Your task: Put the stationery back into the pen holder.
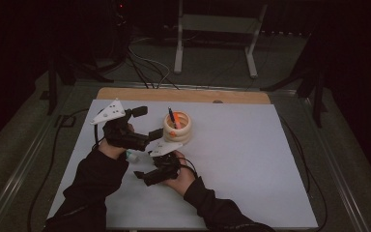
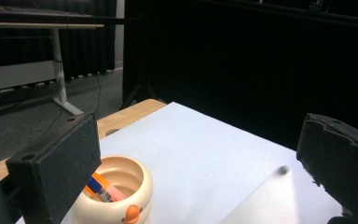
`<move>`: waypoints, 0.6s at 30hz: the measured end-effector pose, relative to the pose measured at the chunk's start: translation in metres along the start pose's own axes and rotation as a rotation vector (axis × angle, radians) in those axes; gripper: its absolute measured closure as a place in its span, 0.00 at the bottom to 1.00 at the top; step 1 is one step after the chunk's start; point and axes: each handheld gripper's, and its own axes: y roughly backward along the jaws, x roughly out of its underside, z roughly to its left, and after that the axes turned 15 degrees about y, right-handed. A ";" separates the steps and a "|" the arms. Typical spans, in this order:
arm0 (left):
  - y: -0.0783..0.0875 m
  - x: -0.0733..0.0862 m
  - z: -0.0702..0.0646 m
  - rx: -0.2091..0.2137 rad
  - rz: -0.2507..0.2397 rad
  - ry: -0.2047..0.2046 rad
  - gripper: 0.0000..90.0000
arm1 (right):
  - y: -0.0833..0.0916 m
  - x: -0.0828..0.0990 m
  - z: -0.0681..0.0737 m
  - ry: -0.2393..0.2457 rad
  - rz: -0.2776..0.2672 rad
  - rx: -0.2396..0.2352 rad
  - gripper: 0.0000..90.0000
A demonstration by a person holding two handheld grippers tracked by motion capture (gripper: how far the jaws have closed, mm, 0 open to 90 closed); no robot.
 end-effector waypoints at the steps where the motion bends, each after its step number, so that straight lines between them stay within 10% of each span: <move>1: 0.002 -0.001 0.001 0.000 -0.004 0.000 0.00 | -0.003 0.000 -0.002 -0.006 0.009 -0.011 0.18; 18: 0.006 -0.003 0.003 -0.021 -0.015 0.005 0.00 | -0.046 -0.003 -0.015 0.021 0.103 0.006 0.28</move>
